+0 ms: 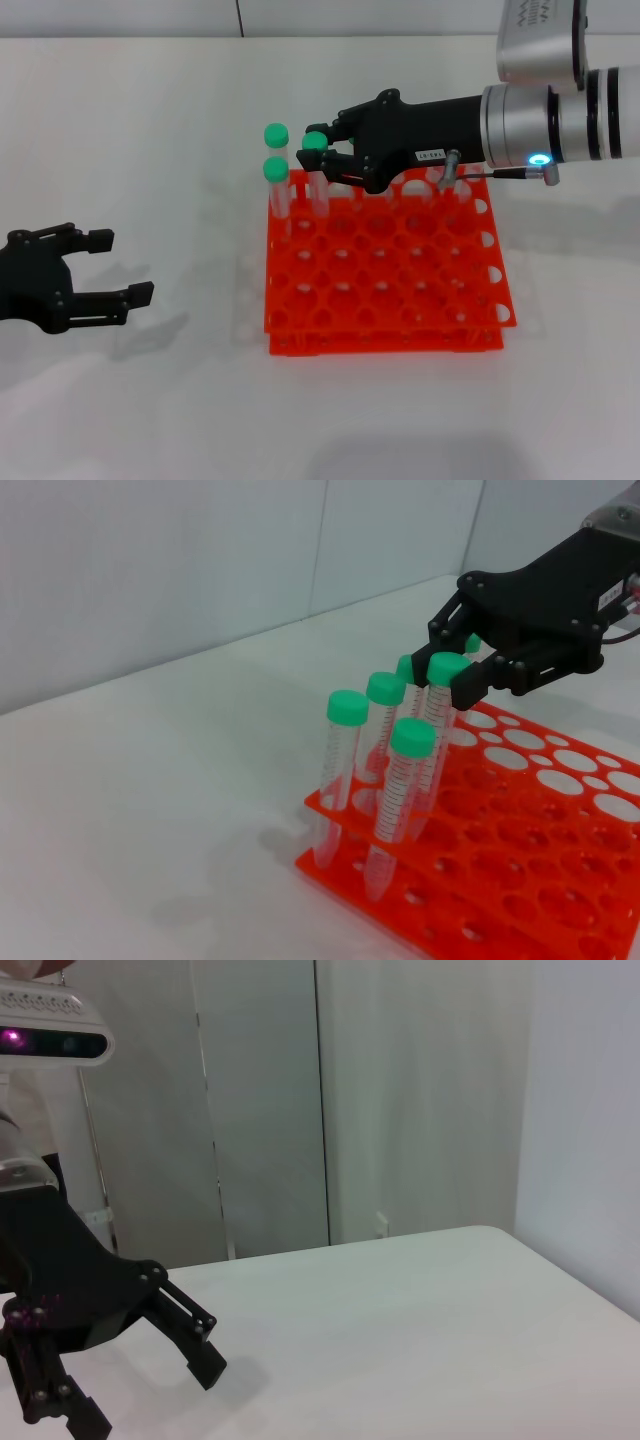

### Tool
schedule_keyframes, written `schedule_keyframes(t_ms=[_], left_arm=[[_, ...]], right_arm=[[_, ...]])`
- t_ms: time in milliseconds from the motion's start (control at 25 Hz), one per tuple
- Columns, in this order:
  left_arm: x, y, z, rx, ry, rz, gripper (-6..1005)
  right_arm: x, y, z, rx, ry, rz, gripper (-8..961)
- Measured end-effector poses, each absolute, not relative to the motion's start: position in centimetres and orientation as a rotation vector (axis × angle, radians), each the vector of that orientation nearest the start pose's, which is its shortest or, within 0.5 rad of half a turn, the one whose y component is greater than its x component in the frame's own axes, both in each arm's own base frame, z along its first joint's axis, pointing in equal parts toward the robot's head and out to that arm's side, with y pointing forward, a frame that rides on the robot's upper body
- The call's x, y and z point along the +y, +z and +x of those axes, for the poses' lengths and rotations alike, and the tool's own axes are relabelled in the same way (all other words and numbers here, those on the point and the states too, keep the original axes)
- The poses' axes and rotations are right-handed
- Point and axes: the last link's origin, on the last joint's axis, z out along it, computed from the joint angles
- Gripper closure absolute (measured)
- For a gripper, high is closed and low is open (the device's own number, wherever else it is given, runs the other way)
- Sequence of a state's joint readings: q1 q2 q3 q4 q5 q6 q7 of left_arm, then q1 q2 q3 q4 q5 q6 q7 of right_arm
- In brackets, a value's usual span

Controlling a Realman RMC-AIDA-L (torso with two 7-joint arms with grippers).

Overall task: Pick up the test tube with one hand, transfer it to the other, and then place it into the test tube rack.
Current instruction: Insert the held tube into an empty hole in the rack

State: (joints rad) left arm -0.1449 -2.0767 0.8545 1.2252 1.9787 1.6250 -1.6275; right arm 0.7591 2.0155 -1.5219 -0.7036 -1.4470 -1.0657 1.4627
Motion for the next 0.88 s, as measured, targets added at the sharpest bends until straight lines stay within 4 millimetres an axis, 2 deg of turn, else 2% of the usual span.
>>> schedule_keyframes(t_ms=[840, 880], left_arm=[[27.3, 6.4, -29.8, -0.688, -0.345, -2.641, 112], [27.4, 6.4, -29.8, -0.687, -0.346, -2.642, 111]], right_arm=[[39.6, -6.3, 12.6, 0.146, 0.57, -2.839, 677], [39.6, -6.3, 12.6, 0.148, 0.572, -2.837, 634]])
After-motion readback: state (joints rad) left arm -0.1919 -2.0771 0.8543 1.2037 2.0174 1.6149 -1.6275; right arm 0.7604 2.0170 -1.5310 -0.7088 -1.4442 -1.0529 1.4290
